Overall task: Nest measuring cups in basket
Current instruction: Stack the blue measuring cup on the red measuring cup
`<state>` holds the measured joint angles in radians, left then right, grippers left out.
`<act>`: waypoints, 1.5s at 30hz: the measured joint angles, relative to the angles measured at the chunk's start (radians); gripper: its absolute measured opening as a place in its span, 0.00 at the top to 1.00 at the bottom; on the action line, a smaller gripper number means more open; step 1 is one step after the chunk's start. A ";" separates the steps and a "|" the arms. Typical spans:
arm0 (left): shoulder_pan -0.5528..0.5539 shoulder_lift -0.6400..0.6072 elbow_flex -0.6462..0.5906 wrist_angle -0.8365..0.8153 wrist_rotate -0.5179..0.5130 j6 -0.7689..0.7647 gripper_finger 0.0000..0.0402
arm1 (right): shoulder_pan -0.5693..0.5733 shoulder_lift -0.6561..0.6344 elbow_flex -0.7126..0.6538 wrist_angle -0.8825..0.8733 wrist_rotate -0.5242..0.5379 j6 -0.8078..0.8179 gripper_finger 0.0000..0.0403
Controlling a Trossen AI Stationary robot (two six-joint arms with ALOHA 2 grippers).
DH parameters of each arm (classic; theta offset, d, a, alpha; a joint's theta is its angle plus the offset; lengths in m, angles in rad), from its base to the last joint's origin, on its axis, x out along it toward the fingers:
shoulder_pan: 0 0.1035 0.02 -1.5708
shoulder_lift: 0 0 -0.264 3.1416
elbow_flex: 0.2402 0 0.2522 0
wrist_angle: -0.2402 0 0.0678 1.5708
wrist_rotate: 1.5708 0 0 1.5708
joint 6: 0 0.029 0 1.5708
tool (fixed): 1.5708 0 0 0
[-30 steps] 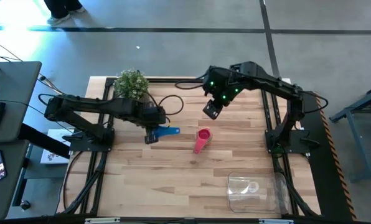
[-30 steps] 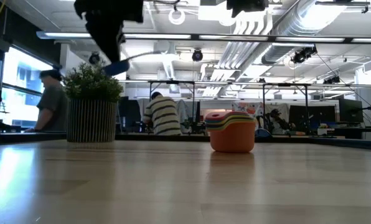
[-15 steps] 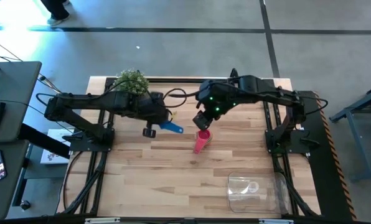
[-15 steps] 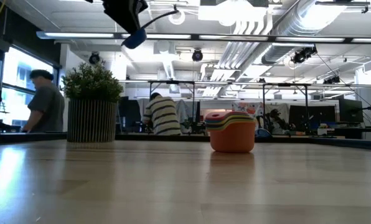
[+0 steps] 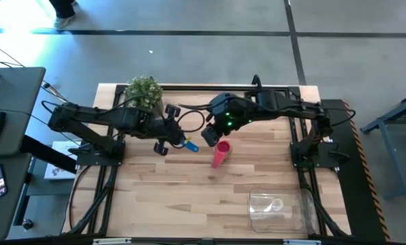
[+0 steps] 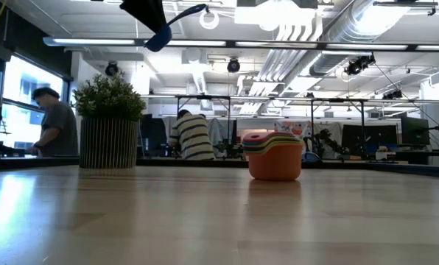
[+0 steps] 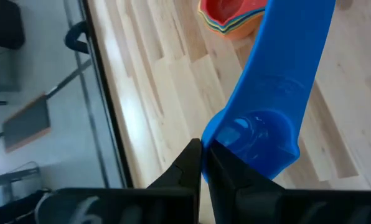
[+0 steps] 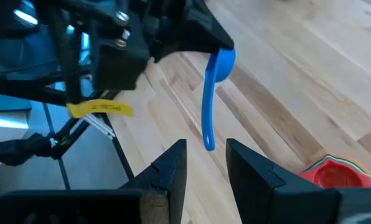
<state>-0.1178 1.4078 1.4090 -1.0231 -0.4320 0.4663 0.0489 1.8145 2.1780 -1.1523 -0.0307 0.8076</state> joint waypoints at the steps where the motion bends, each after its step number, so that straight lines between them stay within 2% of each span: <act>1: -0.005 0.000 0.000 0.002 -0.014 0.000 0.99 | 0.000 0.009 0.000 0.002 -0.004 0.000 0.74; 13: -0.042 0.000 0.000 0.005 -0.096 0.010 0.99 | 0.000 0.100 0.000 0.035 -0.026 -0.051 0.74; 19: -0.054 0.000 0.000 0.016 -0.106 0.010 0.99 | 0.000 0.106 0.000 0.046 -0.029 -0.072 0.74; 27: -0.060 0.000 0.000 0.070 -0.183 0.014 0.99 | -0.003 0.106 0.000 0.042 -0.026 -0.075 0.74; 45: -0.060 0.000 0.000 0.228 -0.209 0.096 0.99 | -0.009 0.105 0.000 -0.018 0.003 -0.067 0.74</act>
<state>-0.1776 1.4078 1.4090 -0.7948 -0.6415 0.5623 0.0394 1.9198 2.1780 -1.1706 -0.0273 0.7408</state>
